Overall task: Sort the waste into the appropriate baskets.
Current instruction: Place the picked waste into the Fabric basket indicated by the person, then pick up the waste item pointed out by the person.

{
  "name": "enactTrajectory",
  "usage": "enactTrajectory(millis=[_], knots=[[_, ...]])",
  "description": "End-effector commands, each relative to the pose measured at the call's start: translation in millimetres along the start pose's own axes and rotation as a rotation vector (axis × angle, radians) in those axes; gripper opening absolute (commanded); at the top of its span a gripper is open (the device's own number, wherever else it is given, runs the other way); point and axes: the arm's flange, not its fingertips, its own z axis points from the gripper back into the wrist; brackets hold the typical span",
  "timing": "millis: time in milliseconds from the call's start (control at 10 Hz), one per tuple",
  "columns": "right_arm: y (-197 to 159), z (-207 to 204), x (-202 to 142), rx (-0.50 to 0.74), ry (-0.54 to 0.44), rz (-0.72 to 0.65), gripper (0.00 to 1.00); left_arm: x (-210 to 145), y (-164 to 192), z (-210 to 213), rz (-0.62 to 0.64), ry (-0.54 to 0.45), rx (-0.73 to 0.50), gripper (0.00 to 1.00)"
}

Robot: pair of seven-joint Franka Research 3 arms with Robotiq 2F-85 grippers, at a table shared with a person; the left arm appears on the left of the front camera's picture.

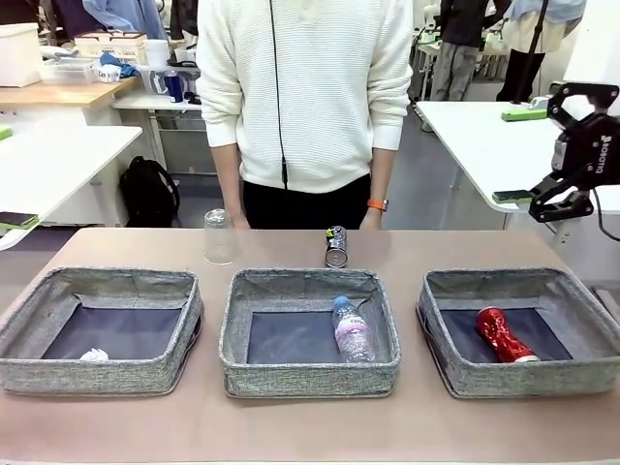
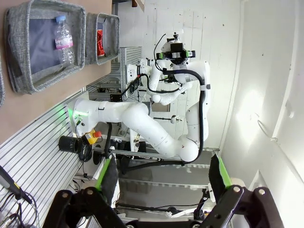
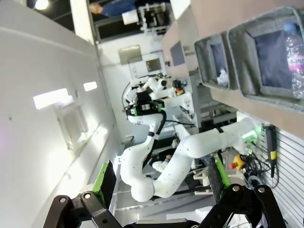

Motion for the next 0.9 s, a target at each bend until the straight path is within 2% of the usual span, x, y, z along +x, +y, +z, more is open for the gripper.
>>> enactTrajectory(millis=[0, 800], knots=[[3.8, 0.2, -0.9, 0.021, 0.0, 0.009, 1.0, 0.4, -1.8, -1.7, -0.019, -0.005, -0.008, 1.0], [3.8, 0.2, -0.9, 0.021, 0.0, 0.009, 1.0, 0.4, -1.8, -1.7, -0.019, -0.005, -0.008, 1.0]])
